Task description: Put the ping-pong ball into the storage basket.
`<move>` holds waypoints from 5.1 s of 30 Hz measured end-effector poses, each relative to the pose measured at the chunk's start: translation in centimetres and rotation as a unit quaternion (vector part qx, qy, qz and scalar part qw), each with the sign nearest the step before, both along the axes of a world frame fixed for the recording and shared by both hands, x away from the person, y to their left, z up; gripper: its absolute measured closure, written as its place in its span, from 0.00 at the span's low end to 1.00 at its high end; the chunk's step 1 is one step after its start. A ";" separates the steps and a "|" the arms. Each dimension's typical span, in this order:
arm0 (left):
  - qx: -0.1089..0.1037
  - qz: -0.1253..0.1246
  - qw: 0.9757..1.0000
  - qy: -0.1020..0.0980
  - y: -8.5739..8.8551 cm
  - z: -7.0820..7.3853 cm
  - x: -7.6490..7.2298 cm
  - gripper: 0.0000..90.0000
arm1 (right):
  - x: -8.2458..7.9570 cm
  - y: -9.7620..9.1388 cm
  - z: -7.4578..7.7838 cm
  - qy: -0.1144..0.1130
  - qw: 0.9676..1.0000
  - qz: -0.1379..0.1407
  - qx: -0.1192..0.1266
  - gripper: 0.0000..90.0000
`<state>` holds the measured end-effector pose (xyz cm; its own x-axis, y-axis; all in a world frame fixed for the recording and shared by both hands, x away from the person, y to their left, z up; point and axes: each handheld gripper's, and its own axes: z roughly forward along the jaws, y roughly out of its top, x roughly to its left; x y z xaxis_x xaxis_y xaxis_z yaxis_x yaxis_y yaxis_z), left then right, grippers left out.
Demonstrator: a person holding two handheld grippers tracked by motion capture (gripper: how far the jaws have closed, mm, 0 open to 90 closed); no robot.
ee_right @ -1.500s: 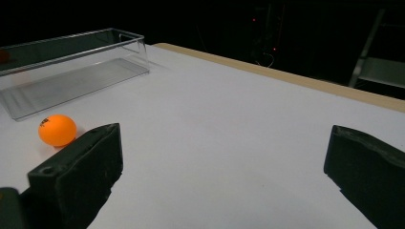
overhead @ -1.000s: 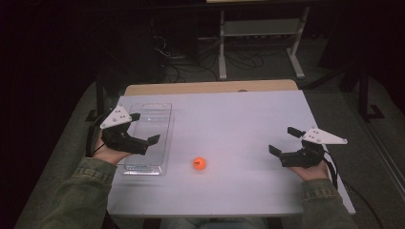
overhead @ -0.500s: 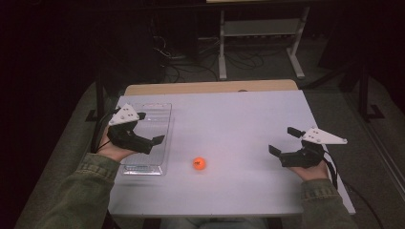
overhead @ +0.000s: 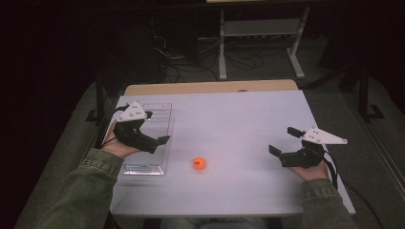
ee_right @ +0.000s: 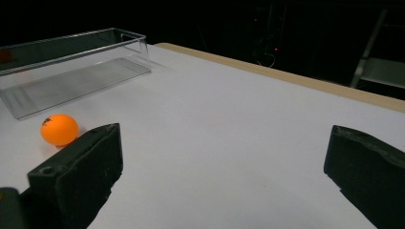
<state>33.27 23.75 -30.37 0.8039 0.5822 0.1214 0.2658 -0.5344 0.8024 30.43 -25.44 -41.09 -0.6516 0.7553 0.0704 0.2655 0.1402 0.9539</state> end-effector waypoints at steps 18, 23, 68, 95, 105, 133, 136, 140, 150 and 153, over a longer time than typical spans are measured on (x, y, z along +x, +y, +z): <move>0.032 -0.029 0.999 0.019 -1.8 -0.5 0.8 0.00 | 0.0 0.0 0.0 0.000 1.000 0.003 -0.001 0.00; 0.038 -0.040 0.998 0.023 -2.4 -0.3 1.0 0.00 | 0.0 0.0 0.0 0.000 1.000 0.003 0.000 0.00; 0.139 -0.139 0.978 0.072 -7.3 -1.7 1.8 0.00 | -0.2 0.0 0.0 0.001 1.000 0.005 0.000 0.00; 0.167 -0.169 0.968 0.087 -9.1 -2.8 2.0 0.00 | -0.2 0.0 0.0 0.002 1.000 0.007 -0.001 0.00; 0.179 -0.174 0.964 0.091 -9.6 -3.3 2.0 0.00 | -0.2 0.0 0.0 0.001 1.000 0.008 -0.001 0.00; 0.210 -0.188 0.954 0.105 -10.7 -4.8 1.8 0.00 | -0.2 0.0 0.0 0.001 1.000 0.009 0.000 0.00; 0.214 -0.191 0.952 0.103 -10.9 -5.0 1.8 0.00 | -0.2 0.0 0.0 0.002 1.000 0.009 -0.001 0.00; 0.219 -0.193 0.951 0.106 -11.0 -5.2 1.7 0.01 | -0.2 0.0 0.0 0.002 1.000 0.009 0.000 0.00; 0.215 -0.198 0.949 0.117 -11.4 -6.2 1.7 0.04 | -0.2 0.0 0.0 0.002 1.000 0.009 0.001 0.00; 0.214 -0.200 0.949 0.117 -11.5 -6.5 1.7 0.04 | -0.2 0.0 0.0 0.002 1.000 0.009 0.001 0.00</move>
<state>35.00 12.25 -36.86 0.9845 0.1614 0.0691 0.1162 -0.8940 0.4327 30.22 -25.46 -41.13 -0.6652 0.7429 0.0745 0.2675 0.1440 0.9528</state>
